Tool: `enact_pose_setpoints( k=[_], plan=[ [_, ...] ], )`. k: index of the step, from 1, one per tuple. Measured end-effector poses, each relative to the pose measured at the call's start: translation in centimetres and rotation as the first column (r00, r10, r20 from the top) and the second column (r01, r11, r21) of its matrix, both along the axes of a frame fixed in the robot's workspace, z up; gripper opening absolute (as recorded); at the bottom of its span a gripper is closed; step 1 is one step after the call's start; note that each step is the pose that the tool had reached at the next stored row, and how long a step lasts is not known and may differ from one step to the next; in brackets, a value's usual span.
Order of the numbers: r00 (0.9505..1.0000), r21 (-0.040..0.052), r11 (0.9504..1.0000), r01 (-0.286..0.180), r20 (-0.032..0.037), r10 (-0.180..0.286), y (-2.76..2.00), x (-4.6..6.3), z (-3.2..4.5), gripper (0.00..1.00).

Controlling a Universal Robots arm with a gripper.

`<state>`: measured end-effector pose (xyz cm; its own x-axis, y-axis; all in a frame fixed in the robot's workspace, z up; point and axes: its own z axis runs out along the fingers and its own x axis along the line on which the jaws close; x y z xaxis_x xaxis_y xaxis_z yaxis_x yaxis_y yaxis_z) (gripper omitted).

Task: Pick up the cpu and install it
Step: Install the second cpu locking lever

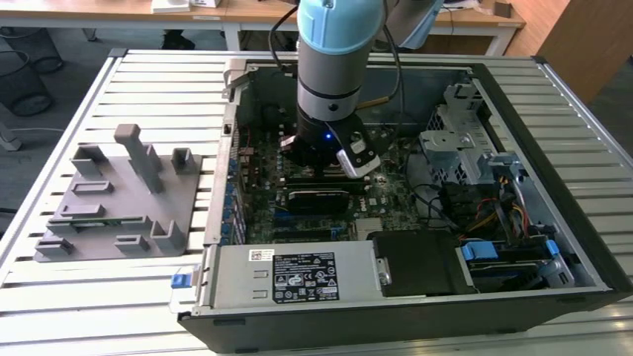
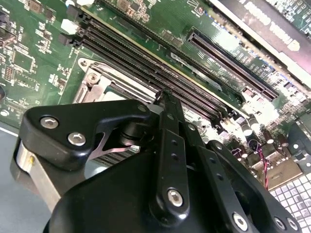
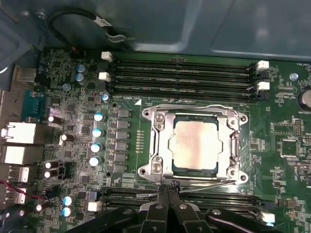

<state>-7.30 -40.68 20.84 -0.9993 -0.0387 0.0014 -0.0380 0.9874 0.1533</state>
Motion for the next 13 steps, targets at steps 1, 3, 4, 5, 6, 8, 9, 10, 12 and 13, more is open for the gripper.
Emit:
enact_pose_setpoints(
  k=[1,3,4,5,6,8,9,10,12,13],
  plan=[
    [1.0000,0.0018,1.0000,0.000,-0.0001,0.000,-0.03,-0.08,-0.05,0.11],
    [1.0000,0.0063,1.0000,0.000,0.0000,0.000,-0.10,-0.18,-0.13,0.11],
    [1.0000,0.0096,1.0000,0.000,0.0001,0.000,-0.16,-0.23,-0.15,0.11],
    [1.0000,0.0135,0.9999,0.000,0.0000,0.000,-0.21,-0.27,-0.16,0.11],
    [1.0000,0.0174,0.9998,0.000,-0.0001,0.000,-0.26,-0.32,-0.17,0.11],
    [1.0000,0.0252,0.9997,0.000,-0.0001,0.000,-0.36,-0.45,-0.19,0.11],
    [1.0000,0.0285,0.9996,0.000,0.0000,0.000,-0.41,-0.52,-0.20,0.11],
    [1.0000,0.0312,0.9995,0.000,0.0000,0.000,-0.46,-0.59,-0.22,0.11],
    [1.0000,0.0340,0.9994,0.000,-0.0001,0.000,-0.53,-0.71,-0.28,0.11],
    [1.0000,0.0351,0.9994,0.000,0.0000,0.000,-0.55,-0.78,-0.33,0.11]
  ],
)
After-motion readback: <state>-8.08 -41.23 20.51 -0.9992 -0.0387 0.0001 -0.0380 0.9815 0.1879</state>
